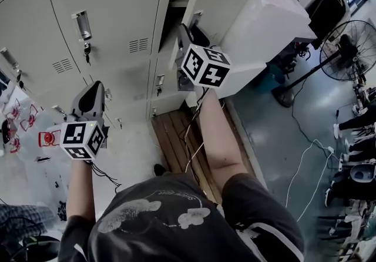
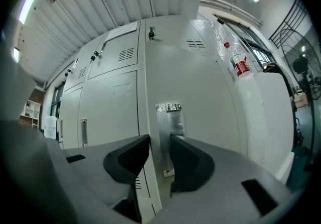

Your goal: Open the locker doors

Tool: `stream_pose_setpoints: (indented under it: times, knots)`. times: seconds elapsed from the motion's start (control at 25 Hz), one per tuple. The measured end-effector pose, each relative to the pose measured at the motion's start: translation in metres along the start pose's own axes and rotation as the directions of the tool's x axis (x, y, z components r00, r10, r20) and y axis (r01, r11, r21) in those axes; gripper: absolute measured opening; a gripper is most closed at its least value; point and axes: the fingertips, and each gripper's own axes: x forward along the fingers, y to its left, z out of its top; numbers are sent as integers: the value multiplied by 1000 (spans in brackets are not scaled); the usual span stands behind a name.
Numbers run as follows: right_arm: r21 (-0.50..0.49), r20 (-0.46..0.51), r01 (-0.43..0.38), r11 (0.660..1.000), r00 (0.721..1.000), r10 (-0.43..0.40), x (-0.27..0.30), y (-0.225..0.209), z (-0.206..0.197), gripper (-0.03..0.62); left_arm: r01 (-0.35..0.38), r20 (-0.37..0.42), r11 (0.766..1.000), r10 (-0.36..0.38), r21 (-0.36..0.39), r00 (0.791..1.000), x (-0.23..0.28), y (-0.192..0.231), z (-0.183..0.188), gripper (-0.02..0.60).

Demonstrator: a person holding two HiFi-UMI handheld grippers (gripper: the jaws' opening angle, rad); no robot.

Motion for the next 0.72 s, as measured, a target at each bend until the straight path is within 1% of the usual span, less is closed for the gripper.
stream_pose_setpoints:
  times: [0.2,0.32,0.52,0.72]
  knots:
    - [-22,4,-39,999,999,39,-20,-7,3,146,37,-8,999,-37,15,999,-1,-17,2,9]
    - [-45,18,-46,998,999,47,-32,-11,4,147,58,-10,998,-57,23,998,1,-26,2,9]
    - [-121,29,2,993,1000,2,-58,-23,7,156,100,-14,995,-100,29,995,7,-48,1,9]
    - [-125,59,54,991,997,-47,-90,-41,11,155,146,-13,989,-146,21,989,14,-75,-1,9]
